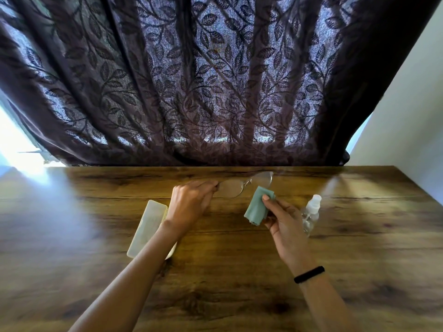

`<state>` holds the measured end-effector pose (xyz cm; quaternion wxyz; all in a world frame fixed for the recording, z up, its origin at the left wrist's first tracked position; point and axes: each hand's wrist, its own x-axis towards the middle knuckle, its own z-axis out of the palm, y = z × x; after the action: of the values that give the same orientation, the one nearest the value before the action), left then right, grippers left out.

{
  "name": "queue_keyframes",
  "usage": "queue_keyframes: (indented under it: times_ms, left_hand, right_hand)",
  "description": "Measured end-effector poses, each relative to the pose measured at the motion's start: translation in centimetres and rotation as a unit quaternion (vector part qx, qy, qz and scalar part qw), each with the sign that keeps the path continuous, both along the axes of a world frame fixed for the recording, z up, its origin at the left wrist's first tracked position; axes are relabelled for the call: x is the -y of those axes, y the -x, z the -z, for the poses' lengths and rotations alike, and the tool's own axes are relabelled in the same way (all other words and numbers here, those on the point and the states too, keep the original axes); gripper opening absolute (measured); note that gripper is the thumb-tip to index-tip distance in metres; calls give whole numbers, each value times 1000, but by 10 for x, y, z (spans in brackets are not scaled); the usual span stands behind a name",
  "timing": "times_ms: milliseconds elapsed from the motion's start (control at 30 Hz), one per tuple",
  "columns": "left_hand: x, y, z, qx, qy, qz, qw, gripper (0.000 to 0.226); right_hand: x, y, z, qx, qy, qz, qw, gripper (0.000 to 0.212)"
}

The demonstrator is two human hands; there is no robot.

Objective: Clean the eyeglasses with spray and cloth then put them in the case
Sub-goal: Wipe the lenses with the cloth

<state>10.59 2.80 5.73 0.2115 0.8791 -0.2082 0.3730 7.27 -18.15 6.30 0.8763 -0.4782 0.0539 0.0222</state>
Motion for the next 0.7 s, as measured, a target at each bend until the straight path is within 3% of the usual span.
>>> queue_keyframes:
  times_ms: [167,333,500,700]
  left_hand:
    - [9,1,-20,24,78,-31,996,13]
    - [14,5,-35,33,99,-21,994,15]
    - [18,5,-42,36,104,-24,994,17]
    - [17,6,-46,68,101,-30,992,18]
  right_hand:
    - [-8,-7,-23,147,241,104,954,12]
    - [-18,-20,-49,301,406,244,828,18]
    - [-37,-24,-60,379,504,250,735,19]
    - [-48,-19,-60,405,550,219,696,23]
